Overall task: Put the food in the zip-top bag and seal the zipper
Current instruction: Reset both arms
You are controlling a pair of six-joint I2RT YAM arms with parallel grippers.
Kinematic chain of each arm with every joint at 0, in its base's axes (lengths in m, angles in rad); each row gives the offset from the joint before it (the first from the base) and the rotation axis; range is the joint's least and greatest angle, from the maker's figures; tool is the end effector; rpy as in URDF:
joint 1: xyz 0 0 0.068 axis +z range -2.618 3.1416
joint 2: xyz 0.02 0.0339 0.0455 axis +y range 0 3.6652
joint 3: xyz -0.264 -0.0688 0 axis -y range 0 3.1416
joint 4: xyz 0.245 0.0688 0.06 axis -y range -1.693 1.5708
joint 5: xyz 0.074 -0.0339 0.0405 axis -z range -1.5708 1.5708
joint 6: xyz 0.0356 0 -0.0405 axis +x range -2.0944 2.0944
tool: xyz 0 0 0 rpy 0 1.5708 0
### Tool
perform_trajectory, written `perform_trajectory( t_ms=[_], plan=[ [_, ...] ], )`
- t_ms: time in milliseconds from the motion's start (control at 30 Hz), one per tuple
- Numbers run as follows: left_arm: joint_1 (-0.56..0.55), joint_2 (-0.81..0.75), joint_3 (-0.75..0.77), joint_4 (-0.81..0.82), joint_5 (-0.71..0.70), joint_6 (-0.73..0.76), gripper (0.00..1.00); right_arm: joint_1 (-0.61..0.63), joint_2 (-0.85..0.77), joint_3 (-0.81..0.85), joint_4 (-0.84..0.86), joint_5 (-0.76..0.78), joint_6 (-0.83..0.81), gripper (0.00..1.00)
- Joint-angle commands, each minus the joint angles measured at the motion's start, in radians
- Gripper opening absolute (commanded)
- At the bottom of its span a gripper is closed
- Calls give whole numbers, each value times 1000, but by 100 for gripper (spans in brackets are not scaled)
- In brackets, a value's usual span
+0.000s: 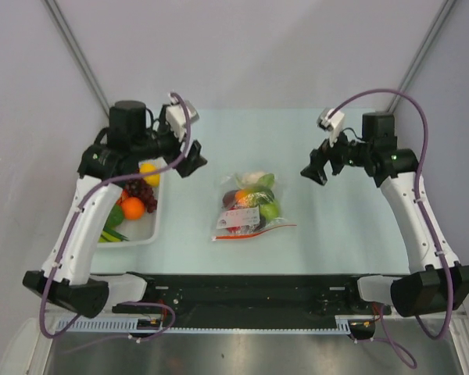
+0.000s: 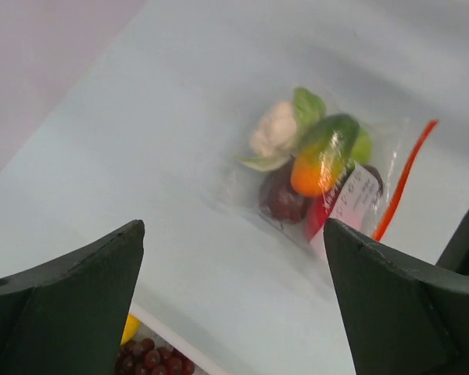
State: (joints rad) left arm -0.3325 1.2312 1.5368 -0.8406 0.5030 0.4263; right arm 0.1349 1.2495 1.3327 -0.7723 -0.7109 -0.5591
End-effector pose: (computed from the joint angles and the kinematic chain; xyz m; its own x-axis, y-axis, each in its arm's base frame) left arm 0.2195 -0.0940 0.4397 -0.1584 0.4380 -0.8849 0.8166 0.5620 0.1319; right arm 0.2483 0.0571 0.3799 -0.2154 -0.4349 -0.8744 -0.8437 0.5338 -0.0577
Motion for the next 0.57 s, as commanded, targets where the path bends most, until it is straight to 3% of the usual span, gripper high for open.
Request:
perform_trajectory(
  t_ms=[0,100,300,533],
  plan=[
    [152,105,210,-87,43,-197,100,-27,86,175,42,47,233,100],
    [264,146,223,-57,97,-315,100,-70,149,249,76,91,319,100],
    [366,160,135,1,6,-362,100,-161,260,267,107,154,461,100],
    [383,174,121,5,-81,-357,100,-219,310,284,116,154,473,100]
  ],
)
